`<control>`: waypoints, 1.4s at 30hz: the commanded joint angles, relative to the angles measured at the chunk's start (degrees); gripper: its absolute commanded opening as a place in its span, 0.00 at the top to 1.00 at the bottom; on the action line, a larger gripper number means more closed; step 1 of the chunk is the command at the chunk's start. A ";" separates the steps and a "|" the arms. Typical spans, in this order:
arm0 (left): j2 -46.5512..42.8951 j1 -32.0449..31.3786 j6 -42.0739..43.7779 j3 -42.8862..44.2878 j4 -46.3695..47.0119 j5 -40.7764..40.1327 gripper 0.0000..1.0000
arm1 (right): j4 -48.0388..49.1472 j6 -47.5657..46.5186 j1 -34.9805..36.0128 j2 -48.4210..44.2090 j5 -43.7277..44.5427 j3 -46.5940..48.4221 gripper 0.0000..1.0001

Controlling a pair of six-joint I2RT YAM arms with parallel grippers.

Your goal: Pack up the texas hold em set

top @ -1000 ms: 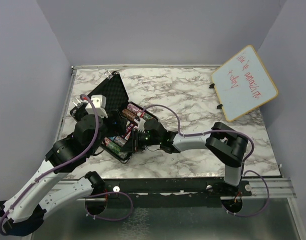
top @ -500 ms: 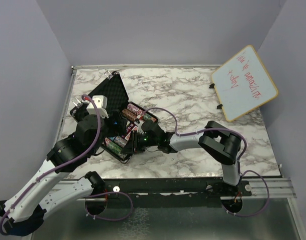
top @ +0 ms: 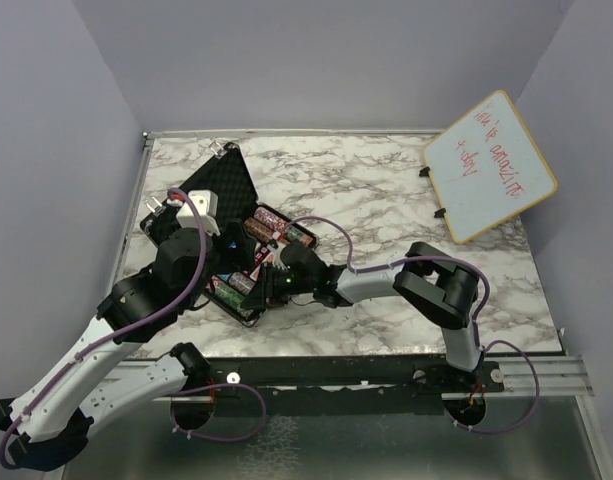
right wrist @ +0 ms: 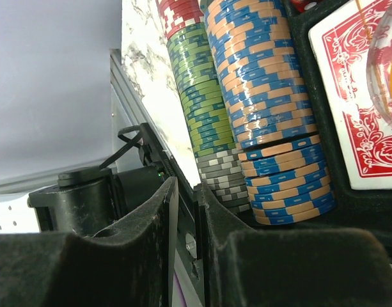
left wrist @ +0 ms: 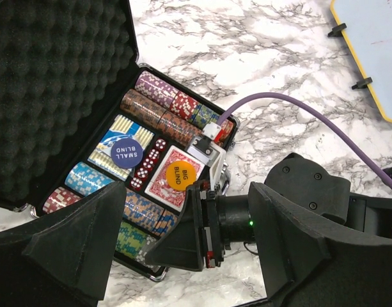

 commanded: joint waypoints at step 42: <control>11.05 -0.15 6.96 5.14 1.07 -12.08 0.01 | -4.78 -2.49 -0.47 -13.43 9.37 -7.88 0.69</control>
